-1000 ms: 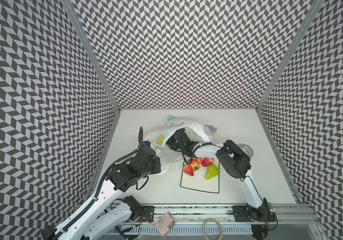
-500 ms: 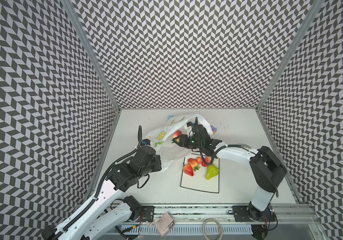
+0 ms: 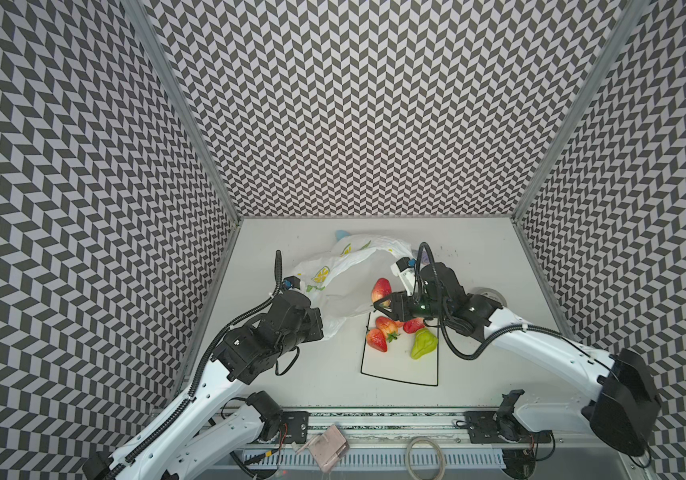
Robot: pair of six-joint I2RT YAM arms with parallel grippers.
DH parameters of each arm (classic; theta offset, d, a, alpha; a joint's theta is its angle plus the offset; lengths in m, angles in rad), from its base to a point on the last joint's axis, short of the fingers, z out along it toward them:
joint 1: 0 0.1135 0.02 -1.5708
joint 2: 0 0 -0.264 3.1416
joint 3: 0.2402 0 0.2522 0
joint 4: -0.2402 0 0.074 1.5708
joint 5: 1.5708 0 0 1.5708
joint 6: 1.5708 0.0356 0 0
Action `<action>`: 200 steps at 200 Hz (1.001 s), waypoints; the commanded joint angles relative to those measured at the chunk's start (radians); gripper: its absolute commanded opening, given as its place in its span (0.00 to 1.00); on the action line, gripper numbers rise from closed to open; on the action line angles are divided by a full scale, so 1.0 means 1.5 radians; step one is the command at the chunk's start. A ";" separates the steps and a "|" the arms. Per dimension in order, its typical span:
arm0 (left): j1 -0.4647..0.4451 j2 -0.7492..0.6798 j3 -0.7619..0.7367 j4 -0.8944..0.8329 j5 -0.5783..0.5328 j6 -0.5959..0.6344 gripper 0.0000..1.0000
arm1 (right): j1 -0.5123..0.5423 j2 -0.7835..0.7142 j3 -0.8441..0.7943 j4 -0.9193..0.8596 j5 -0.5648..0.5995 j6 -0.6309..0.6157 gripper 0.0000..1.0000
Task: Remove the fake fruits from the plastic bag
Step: 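Lift the strawberry out and lower it onto the board, open right gripper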
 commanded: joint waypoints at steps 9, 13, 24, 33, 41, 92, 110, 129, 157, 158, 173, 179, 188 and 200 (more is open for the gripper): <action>-0.001 0.003 -0.009 0.023 -0.011 -0.007 0.00 | 0.014 -0.087 -0.074 -0.102 0.058 -0.035 0.41; -0.001 0.004 -0.009 0.023 -0.010 -0.007 0.00 | 0.018 -0.095 -0.082 -0.108 0.062 -0.035 0.41; -0.001 0.005 -0.010 0.023 -0.010 -0.007 0.00 | 0.027 -0.118 -0.103 -0.129 0.072 -0.032 0.41; -0.001 0.005 -0.011 0.023 -0.012 -0.008 0.00 | 0.034 -0.130 -0.120 -0.142 0.075 -0.032 0.41; -0.001 0.005 -0.013 0.024 -0.012 -0.010 0.00 | 0.040 -0.137 -0.134 -0.149 0.078 -0.031 0.41; -0.001 0.004 -0.015 0.017 -0.013 -0.012 0.00 | 0.061 -0.102 -0.167 -0.132 0.107 -0.042 0.43; -0.001 0.002 -0.012 0.008 -0.016 -0.010 0.00 | 0.072 -0.075 -0.168 -0.131 0.124 -0.048 0.43; -0.001 0.001 -0.006 0.001 -0.021 -0.010 0.00 | 0.094 -0.045 -0.163 -0.138 0.157 -0.059 0.43; -0.001 0.002 -0.005 -0.002 -0.021 -0.012 0.00 | 0.111 -0.016 -0.167 -0.117 0.157 -0.053 0.44; -0.001 0.002 -0.005 -0.002 -0.022 -0.012 0.00 | 0.112 -0.014 -0.167 -0.116 0.158 -0.054 0.44; -0.001 0.001 -0.006 -0.002 -0.022 -0.012 0.00 | 0.119 0.000 -0.174 -0.106 0.162 -0.047 0.44; -0.001 0.002 -0.006 -0.002 -0.022 -0.012 0.00 | 0.120 0.004 -0.177 -0.102 0.164 -0.043 0.44; -0.001 0.003 -0.006 -0.002 -0.022 -0.012 0.00 | 0.122 0.009 -0.179 -0.095 0.171 -0.039 0.44; -0.001 0.004 -0.005 -0.003 -0.022 -0.013 0.00 | 0.127 0.015 -0.181 -0.086 0.179 -0.037 0.45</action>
